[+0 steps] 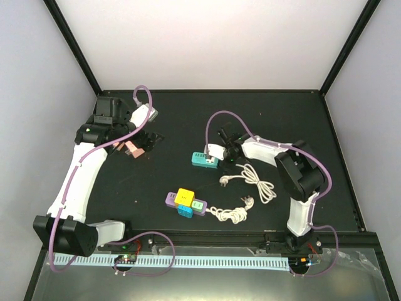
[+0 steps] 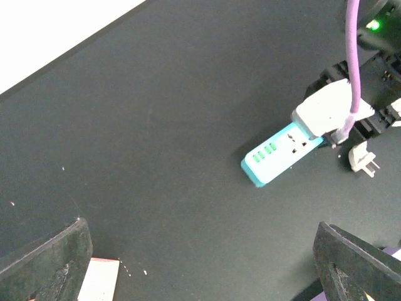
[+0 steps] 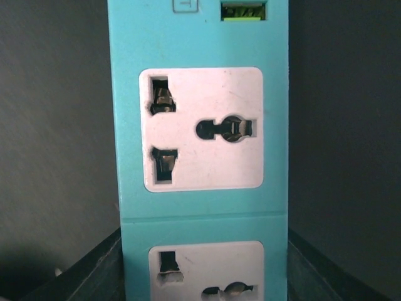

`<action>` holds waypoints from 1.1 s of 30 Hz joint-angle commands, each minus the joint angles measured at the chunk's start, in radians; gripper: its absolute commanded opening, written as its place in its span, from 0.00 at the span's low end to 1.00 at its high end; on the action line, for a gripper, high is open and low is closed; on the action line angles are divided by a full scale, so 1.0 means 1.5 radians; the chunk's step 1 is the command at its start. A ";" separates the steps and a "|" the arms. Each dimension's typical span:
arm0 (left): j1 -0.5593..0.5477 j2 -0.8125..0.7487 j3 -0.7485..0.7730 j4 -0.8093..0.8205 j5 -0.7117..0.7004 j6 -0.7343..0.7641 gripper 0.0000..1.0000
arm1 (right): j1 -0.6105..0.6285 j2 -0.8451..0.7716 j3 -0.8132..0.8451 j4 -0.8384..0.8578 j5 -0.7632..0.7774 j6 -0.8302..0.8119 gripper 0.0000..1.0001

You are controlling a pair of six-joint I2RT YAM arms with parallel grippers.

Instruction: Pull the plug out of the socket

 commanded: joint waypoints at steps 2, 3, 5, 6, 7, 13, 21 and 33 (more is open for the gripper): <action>-0.007 -0.008 0.028 0.013 0.000 -0.013 0.99 | -0.060 -0.042 -0.039 -0.014 0.026 -0.037 0.43; -0.008 -0.007 0.029 0.013 0.001 -0.014 0.99 | -0.078 -0.046 -0.043 -0.016 0.027 -0.041 0.43; -0.010 -0.009 0.026 0.017 0.002 -0.017 0.99 | -0.102 -0.055 -0.056 -0.018 0.029 -0.051 0.42; -0.011 -0.010 0.024 0.018 0.002 -0.019 0.99 | -0.113 -0.061 -0.065 -0.017 0.033 -0.058 0.42; -0.013 -0.011 0.020 0.020 0.002 -0.019 0.99 | -0.124 -0.068 -0.074 -0.014 0.037 -0.066 0.42; -0.023 -0.017 0.003 0.026 -0.002 -0.017 0.99 | -0.213 -0.087 -0.104 -0.013 0.050 -0.118 0.42; -0.031 -0.017 0.002 0.025 0.004 -0.022 0.99 | -0.352 -0.087 -0.114 -0.011 0.063 -0.188 0.42; -0.047 -0.054 -0.055 0.016 0.037 0.019 0.99 | -0.567 -0.018 -0.047 -0.018 0.074 -0.284 0.43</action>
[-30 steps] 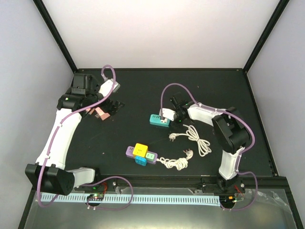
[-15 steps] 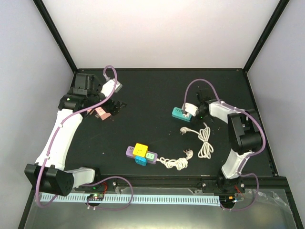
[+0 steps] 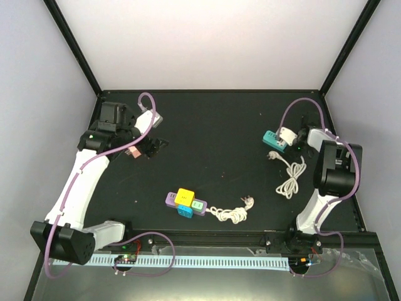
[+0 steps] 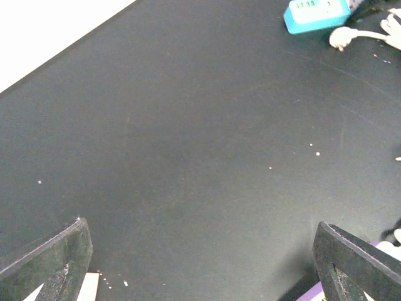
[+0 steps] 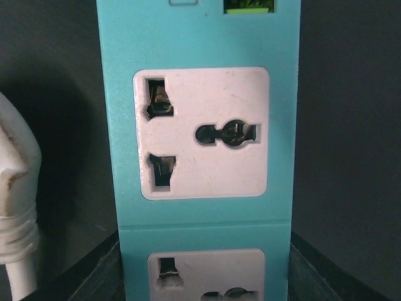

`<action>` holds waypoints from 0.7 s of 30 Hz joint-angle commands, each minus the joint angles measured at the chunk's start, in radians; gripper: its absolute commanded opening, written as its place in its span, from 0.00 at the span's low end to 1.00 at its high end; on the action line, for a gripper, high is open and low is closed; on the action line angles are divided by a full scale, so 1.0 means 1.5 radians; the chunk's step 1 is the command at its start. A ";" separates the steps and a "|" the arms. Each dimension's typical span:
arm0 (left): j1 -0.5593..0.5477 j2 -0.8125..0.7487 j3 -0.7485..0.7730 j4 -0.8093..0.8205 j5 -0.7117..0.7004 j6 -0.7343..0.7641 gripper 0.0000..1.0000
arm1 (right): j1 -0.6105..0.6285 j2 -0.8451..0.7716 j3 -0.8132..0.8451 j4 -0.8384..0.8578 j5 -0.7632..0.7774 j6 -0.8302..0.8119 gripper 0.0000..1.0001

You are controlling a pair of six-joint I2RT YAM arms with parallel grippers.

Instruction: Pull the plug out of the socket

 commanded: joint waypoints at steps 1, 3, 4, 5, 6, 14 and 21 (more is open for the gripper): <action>-0.012 -0.024 -0.021 -0.020 0.040 0.041 0.99 | -0.064 0.043 0.025 -0.018 0.062 -0.065 0.44; -0.020 -0.031 -0.036 -0.035 0.041 0.061 0.99 | -0.077 0.049 0.036 -0.022 0.060 -0.074 0.46; -0.024 -0.035 -0.044 -0.038 0.042 0.068 0.99 | -0.081 0.050 0.039 -0.022 0.058 -0.076 0.47; -0.029 -0.037 -0.052 -0.042 0.043 0.076 0.99 | -0.084 0.051 0.041 -0.022 0.056 -0.078 0.49; -0.035 -0.041 -0.059 -0.044 0.041 0.083 0.99 | -0.084 0.051 0.042 -0.023 0.055 -0.080 0.53; -0.074 -0.037 -0.075 -0.089 0.044 0.139 0.99 | -0.084 0.021 0.069 -0.054 0.009 -0.041 0.85; -0.107 -0.043 -0.084 -0.156 0.067 0.232 0.99 | -0.075 -0.054 0.126 -0.139 -0.105 0.014 0.94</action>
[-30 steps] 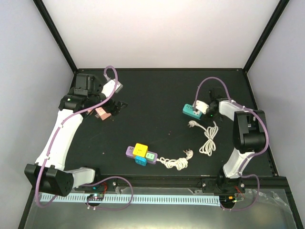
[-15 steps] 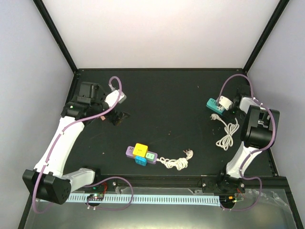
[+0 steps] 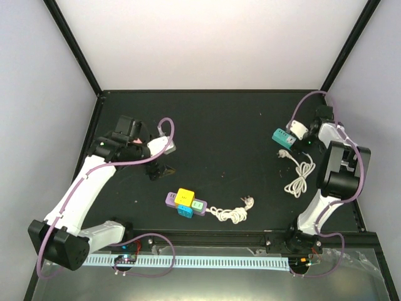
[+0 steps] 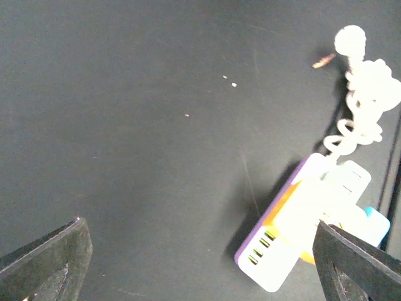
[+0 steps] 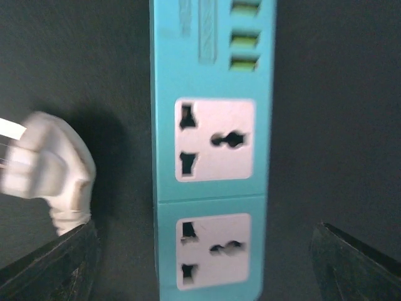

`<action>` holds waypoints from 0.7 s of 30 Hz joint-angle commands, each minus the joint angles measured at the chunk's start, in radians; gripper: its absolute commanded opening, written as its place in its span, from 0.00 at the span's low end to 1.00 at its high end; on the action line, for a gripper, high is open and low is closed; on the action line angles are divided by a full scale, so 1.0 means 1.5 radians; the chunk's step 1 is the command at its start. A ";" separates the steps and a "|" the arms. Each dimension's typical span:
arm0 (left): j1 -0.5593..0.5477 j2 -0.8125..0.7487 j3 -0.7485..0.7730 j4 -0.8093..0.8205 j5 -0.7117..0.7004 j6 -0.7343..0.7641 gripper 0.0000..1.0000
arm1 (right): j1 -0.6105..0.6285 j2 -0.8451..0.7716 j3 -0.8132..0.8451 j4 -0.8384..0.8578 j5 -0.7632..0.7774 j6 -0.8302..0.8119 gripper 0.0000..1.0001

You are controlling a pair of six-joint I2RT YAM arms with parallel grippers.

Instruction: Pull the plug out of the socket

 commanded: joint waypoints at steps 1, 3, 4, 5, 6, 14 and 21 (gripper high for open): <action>-0.023 -0.017 -0.015 -0.069 0.038 0.100 0.99 | 0.011 -0.086 0.046 -0.073 -0.116 0.039 0.93; -0.033 -0.026 -0.030 -0.080 0.037 0.128 0.99 | 0.030 -0.118 0.045 -0.102 -0.158 0.051 0.93; -0.037 -0.030 -0.037 -0.085 0.036 0.138 0.99 | 0.042 -0.135 0.041 -0.116 -0.178 0.058 0.93; -0.041 -0.033 -0.045 -0.089 0.036 0.145 0.99 | 0.058 -0.152 0.035 -0.129 -0.196 0.069 0.93; -0.047 -0.036 -0.051 -0.093 0.034 0.149 0.99 | 0.082 -0.170 0.025 -0.134 -0.211 0.084 0.93; -0.080 -0.080 -0.145 -0.064 -0.028 0.166 0.99 | 0.318 -0.317 -0.118 -0.087 -0.255 0.206 0.93; -0.087 -0.153 -0.251 0.015 -0.073 0.188 0.99 | 0.476 -0.358 -0.197 -0.038 -0.263 0.311 0.92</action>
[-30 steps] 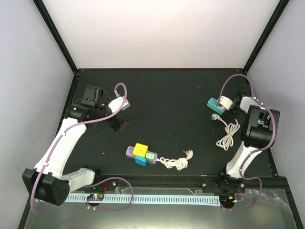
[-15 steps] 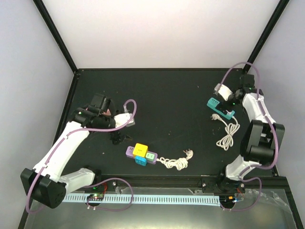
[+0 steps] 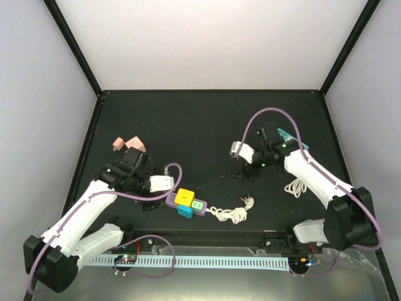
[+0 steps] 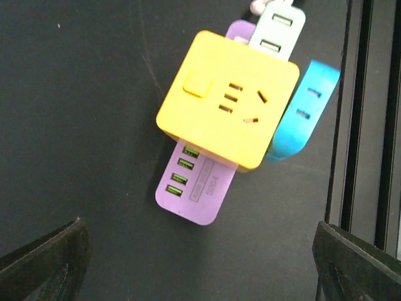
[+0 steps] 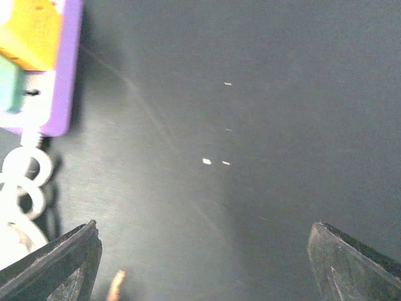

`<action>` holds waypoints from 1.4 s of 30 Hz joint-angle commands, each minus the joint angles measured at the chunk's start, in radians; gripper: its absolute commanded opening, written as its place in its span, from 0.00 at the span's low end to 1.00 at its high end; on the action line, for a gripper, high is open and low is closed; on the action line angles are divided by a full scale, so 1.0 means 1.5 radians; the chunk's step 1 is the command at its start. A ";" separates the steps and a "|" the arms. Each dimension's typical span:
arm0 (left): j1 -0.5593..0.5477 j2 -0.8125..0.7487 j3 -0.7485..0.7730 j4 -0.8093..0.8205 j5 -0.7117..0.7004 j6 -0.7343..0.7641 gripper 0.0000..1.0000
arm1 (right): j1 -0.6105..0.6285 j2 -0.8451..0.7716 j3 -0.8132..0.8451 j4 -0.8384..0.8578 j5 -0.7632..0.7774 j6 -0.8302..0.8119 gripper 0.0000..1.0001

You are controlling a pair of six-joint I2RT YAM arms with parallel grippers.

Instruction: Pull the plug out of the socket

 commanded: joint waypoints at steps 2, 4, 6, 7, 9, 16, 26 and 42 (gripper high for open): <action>-0.004 -0.028 -0.029 0.062 -0.017 0.019 0.99 | 0.102 -0.034 -0.051 0.066 -0.020 0.115 0.92; -0.006 -0.029 -0.039 0.072 -0.011 0.017 0.99 | 0.151 -0.035 -0.070 0.086 -0.003 0.138 0.91; -0.008 -0.032 -0.056 0.074 -0.009 0.037 0.99 | 0.198 -0.031 -0.084 0.108 0.019 0.154 0.91; -0.010 -0.034 -0.063 0.075 -0.012 0.048 0.99 | 0.217 -0.029 -0.092 0.123 0.028 0.161 0.91; -0.010 -0.037 -0.073 0.075 -0.022 0.064 0.99 | 0.253 -0.025 -0.112 0.162 0.043 0.172 0.91; -0.009 -0.048 -0.075 0.069 -0.056 0.062 0.99 | 0.367 0.032 -0.138 0.253 0.118 0.217 0.94; -0.010 -0.059 -0.070 0.075 -0.067 0.043 0.99 | 0.491 0.103 -0.142 0.321 0.196 0.260 0.97; -0.010 -0.087 -0.060 0.090 -0.069 -0.015 0.99 | 0.505 0.195 -0.121 0.378 0.272 0.325 0.82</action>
